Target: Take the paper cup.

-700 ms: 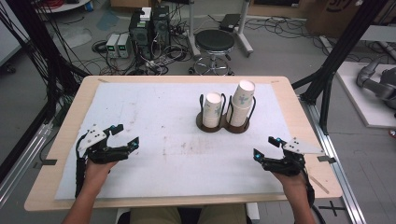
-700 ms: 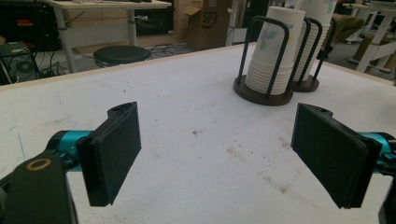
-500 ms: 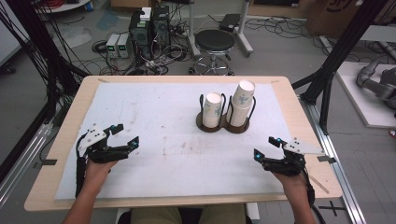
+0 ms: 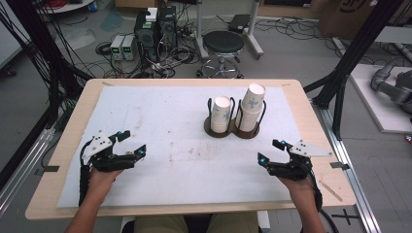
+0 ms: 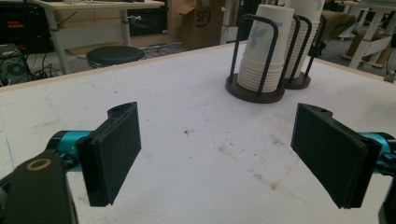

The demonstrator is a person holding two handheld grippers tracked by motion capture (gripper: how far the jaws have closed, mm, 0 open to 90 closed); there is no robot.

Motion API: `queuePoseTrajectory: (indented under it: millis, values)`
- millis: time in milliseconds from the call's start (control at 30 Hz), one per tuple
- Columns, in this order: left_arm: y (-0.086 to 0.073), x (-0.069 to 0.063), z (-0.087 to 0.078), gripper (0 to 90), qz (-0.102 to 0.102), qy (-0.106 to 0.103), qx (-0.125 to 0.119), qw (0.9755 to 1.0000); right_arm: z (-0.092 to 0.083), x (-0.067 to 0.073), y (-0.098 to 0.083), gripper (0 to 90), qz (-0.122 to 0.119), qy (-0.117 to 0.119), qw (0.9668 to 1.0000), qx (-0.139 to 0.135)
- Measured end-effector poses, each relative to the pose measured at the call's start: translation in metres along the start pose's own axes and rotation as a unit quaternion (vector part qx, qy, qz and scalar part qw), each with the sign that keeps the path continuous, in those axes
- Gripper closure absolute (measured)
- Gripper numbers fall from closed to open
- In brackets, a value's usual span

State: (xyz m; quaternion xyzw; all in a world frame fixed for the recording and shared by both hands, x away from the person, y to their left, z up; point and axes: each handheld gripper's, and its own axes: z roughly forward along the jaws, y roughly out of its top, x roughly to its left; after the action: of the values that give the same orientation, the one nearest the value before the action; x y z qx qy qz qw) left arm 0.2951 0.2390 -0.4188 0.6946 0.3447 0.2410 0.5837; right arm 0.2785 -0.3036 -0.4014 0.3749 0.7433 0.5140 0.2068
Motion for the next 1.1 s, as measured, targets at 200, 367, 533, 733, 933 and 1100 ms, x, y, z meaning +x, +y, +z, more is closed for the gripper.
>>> queuePoseTrajectory:
  millis: [200, 367, 533, 733, 933, 1100]
  values:
    - [-0.001, 0.001, -0.001, 15.9, -0.005, -0.003, 0.0, 1.0, 0.01, 0.004, 0.016, 19.9, 0.0, 0.017, 0.9999, 0.002]
    - [-0.002, 0.0, 0.001, 15.9, -0.004, -0.006, 0.003, 1.0, 0.023, 0.007, 0.032, 19.9, -0.008, 0.025, 0.9997, 0.002]
    - [-0.001, -0.001, 0.001, 15.9, -0.004, -0.009, 0.003, 0.9999, 0.04, 0.015, 0.059, 19.9, -0.028, 0.049, 0.9984, 0.007]
    - [-0.002, -0.002, 0.001, 15.9, -0.005, -0.015, 0.004, 0.9999, 0.059, 0.02, 0.086, 20.0, -0.049, 0.069, 0.9963, 0.017]
    - [-0.002, -0.002, 0.001, 15.9, -0.005, -0.016, 0.004, 0.9998, 0.078, 0.024, 0.107, 20.0, -0.054, 0.075, 0.9952, 0.033]
    - [-0.002, -0.002, 0.001, 15.9, -0.006, -0.017, 0.004, 0.9998, 0.093, 0.025, 0.121, 20.2, -0.063, 0.066, 0.9949, 0.044]
